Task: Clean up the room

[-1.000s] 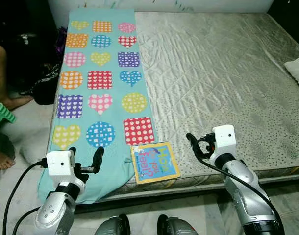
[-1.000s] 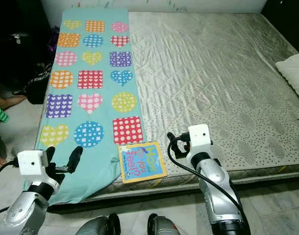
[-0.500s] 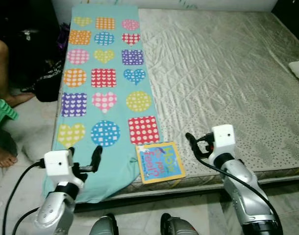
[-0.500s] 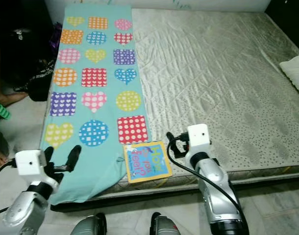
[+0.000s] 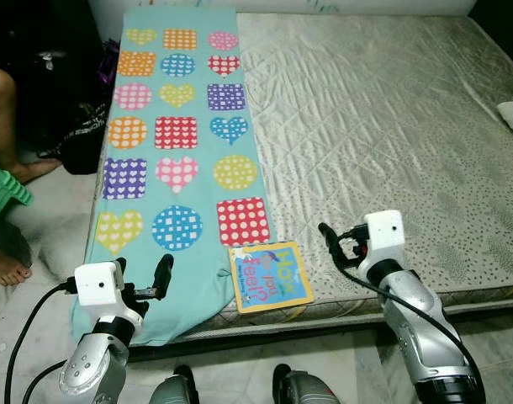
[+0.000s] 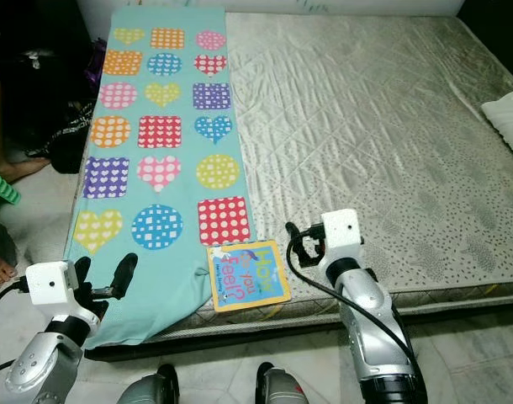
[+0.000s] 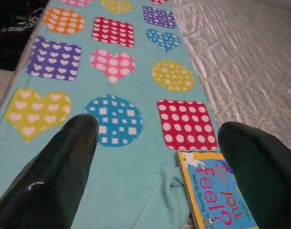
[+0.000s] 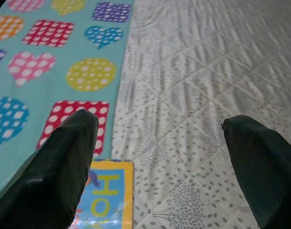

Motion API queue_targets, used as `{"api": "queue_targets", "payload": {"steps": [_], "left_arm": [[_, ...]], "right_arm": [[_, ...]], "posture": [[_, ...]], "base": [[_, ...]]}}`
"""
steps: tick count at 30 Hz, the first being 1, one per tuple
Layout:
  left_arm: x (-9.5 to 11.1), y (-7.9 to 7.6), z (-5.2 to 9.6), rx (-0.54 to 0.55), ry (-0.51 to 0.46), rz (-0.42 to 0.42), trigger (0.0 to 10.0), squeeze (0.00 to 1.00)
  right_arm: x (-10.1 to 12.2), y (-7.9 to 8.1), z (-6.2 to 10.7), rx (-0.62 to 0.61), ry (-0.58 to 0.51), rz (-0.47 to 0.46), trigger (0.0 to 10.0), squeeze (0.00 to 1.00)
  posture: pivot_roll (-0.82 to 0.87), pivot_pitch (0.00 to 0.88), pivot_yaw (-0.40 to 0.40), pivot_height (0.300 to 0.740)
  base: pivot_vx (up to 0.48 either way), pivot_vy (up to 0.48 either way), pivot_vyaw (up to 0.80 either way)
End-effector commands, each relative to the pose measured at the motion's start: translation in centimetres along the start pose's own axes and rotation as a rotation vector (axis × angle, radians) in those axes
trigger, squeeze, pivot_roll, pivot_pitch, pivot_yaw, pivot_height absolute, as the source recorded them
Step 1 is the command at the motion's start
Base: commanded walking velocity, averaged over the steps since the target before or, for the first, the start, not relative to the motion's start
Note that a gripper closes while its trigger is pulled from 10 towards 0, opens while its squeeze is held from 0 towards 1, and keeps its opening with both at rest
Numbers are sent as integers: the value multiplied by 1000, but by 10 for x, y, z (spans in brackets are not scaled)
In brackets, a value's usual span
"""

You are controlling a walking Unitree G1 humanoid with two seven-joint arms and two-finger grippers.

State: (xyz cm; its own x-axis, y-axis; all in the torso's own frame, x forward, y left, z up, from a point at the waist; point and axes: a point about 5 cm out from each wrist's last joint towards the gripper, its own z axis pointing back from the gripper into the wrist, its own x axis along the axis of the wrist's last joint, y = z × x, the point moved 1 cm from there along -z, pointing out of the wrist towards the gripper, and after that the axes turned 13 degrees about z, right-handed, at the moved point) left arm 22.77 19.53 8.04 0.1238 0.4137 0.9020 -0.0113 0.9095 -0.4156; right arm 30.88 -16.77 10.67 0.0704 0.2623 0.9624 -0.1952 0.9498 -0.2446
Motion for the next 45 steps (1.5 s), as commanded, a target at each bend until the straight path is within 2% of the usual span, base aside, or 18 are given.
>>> {"api": "queue_targets", "payload": {"steps": [1, 6, 14, 21, 28, 45], "left_arm": [[-1, 5, 5, 18, 2, -3, 10000, 0], [0, 5, 5, 22, -4, -5, 10000, 0], [0, 7, 4, 31, -13, -4, 10000, 0], [2, 8, 7, 47, -20, -9, 10000, 0], [3, 8, 9, 49, -19, -13, 10000, 0], [7, 7, 12, 61, -31, -21, 10000, 0]], "right_arm": [[0, -3, 4, -20, 1, -17, 10000, 0], [-3, 1, 11, -8, 0, -29, 10000, 0], [-3, 4, 12, 6, 0, -35, 10000, 0], [-4, 12, 16, 48, 6, -41, 10000, 0], [-6, 13, 19, 61, 17, -43, 10000, 0], [-8, 15, 25, 101, 33, -27, 10000, 0]], "posture": [[-111, 219, -58, 740], [-115, 223, -55, 740], [-116, 232, -54, 740], [-114, 253, -52, 690], [-116, 268, -50, 657], [-119, 302, -59, 657]], "base": [[0, 0, 0], [0, 0, 0], [0, 0, 0], [0, 0, 0], [0, 0, 0], [0, 0, 0]]}}
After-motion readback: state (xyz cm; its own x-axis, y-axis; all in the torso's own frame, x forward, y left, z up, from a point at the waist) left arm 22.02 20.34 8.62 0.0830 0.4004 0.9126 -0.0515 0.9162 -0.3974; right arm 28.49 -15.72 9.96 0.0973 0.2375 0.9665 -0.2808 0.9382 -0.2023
